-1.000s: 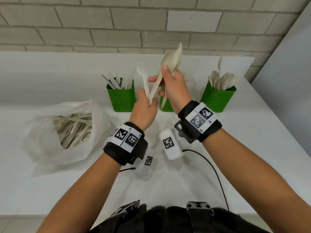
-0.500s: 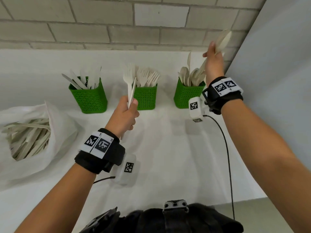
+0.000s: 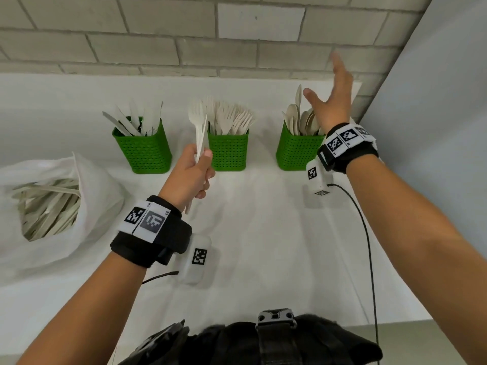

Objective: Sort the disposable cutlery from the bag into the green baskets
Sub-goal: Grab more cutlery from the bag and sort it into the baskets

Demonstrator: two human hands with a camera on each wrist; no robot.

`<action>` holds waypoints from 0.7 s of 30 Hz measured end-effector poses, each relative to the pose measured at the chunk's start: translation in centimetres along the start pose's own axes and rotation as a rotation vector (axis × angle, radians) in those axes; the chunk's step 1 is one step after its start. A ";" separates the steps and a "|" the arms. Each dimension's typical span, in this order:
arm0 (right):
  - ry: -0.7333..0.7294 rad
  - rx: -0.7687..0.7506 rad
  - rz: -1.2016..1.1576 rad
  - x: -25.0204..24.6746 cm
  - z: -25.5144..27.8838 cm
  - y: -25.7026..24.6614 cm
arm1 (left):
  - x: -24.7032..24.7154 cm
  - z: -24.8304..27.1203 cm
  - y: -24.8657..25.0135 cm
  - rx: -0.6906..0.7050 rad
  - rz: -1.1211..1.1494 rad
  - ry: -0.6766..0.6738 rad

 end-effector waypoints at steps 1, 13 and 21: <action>-0.118 -0.015 0.148 0.4 -0.4 -0.1 | 0.0 0.1 0.0 -0.001 0.000 0.000; -0.305 0.028 0.409 1.4 -2.0 -0.8 | -0.5 0.9 0.3 0.002 0.018 -0.018; -0.788 0.111 0.536 4.4 -5.9 -1.6 | -1.6 0.9 -0.2 -0.014 0.055 0.014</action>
Point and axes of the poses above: each hand's wrist, its own z-axis away from the middle knuckle, its own x-axis out of the palm, y = z × x, the point moved 4 cm from there along -z, towards the middle knuckle, and after that the axes turned 8 degrees about -x, right-handed, at the moved point
